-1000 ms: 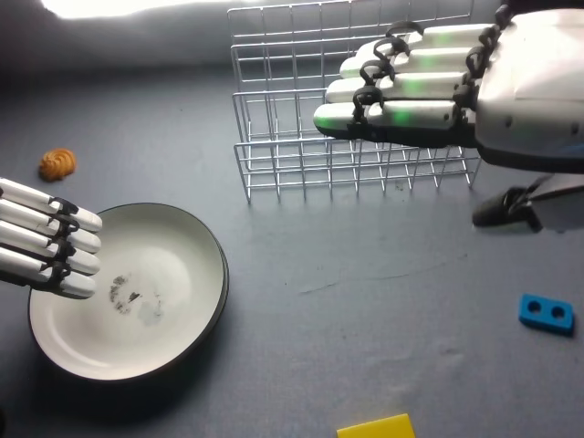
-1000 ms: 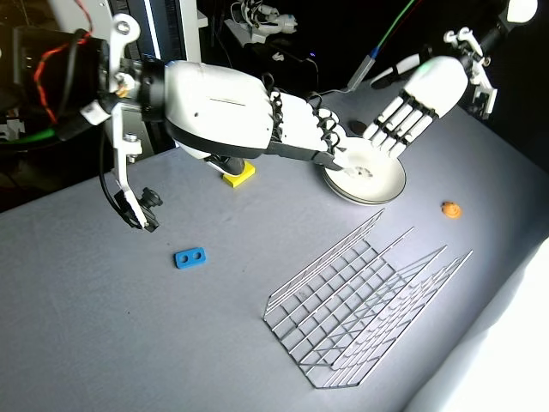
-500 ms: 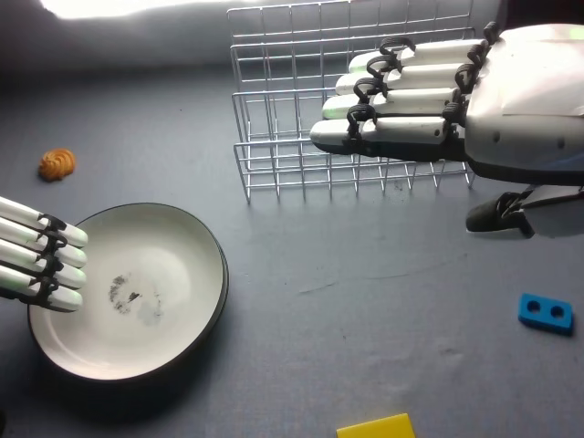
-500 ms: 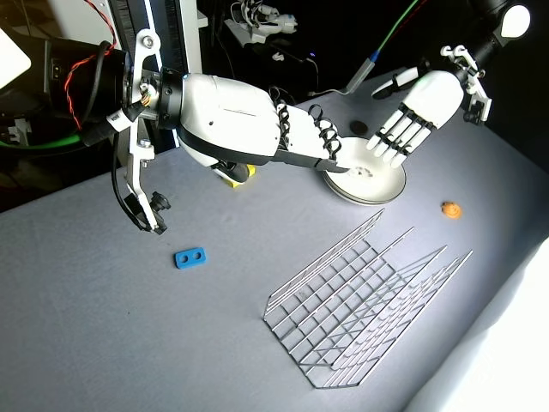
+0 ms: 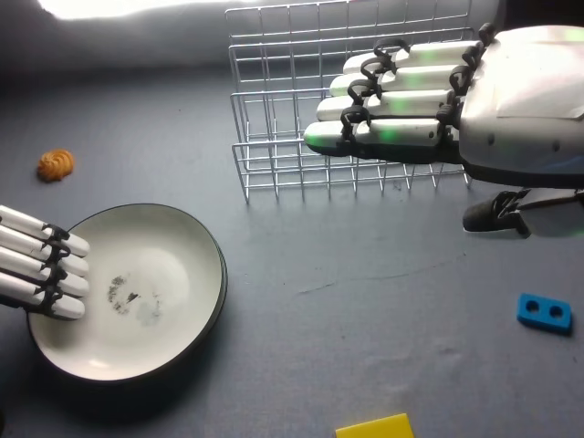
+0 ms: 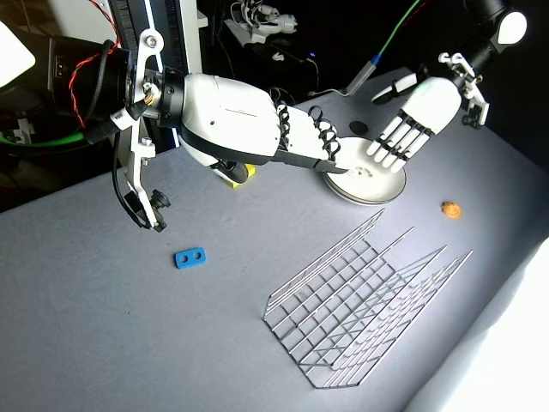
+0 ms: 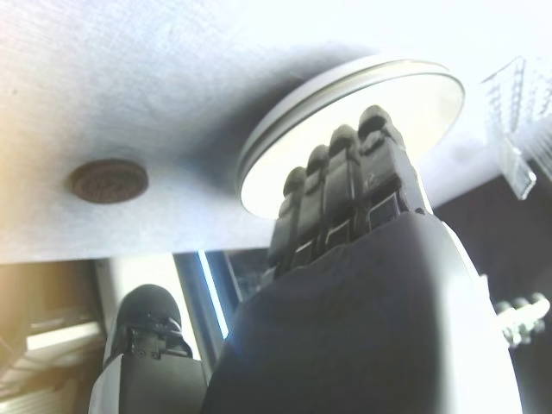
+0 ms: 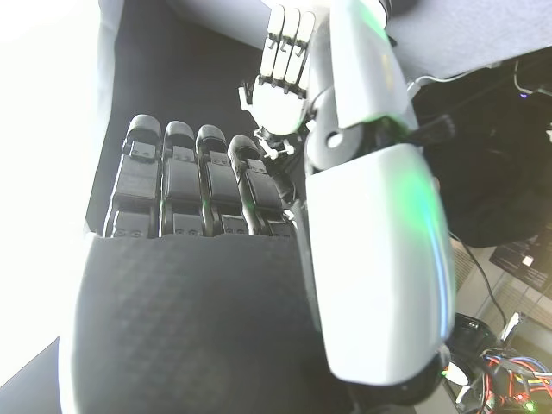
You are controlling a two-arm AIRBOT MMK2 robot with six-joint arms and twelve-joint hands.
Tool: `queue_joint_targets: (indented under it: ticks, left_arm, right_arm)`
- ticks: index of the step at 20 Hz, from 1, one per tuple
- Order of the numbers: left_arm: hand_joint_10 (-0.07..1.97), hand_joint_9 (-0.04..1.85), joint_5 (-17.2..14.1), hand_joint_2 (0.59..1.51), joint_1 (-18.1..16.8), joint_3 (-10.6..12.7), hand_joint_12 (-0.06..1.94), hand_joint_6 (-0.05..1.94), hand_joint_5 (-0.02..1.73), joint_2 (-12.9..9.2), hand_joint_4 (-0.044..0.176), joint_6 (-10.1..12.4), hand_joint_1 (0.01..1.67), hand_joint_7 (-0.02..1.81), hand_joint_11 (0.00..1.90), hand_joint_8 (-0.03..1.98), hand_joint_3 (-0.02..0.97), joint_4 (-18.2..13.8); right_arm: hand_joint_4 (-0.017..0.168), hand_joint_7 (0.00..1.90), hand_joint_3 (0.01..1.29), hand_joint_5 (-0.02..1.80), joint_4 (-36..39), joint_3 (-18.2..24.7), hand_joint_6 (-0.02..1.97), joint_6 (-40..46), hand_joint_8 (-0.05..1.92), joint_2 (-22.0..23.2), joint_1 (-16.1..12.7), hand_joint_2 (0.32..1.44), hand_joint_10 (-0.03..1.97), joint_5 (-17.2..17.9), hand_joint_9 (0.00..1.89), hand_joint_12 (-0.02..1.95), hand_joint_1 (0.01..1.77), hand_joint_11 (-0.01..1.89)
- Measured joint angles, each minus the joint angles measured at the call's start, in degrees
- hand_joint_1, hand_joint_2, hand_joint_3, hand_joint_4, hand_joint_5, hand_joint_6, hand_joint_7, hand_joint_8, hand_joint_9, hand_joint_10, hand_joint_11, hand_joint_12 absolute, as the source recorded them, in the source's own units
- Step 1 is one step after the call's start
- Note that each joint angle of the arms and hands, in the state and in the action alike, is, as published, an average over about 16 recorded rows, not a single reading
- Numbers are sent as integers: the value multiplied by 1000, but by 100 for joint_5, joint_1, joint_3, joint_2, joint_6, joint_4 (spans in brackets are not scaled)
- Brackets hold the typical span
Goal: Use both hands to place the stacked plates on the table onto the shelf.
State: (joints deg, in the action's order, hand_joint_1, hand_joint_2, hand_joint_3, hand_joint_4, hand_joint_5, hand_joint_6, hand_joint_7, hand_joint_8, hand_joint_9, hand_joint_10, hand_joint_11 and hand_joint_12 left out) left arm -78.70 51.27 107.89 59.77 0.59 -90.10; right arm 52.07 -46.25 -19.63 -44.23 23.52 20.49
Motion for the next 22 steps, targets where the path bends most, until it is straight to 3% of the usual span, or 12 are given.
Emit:
queue_joint_targets:
  ticks: [13,22]
  left_arm:
    - [-4,37,224,1089,124,-117,35,-6,55,67,-1,-12,17,41,33,-5,15,-84]
    - [-2,27,487,1086,-51,-632,40,-3,43,20,-3,142,17,15,21,-10,15,-224]
  right_arm:
    - [2,20,17,18,-1229,61,-2,-1432,-16,-146,-31,1025,-10,267,20,2,1292,15]
    - [2,20,16,17,-1988,-69,-1,-2534,-16,-839,55,1016,-8,-107,19,2,1306,15]
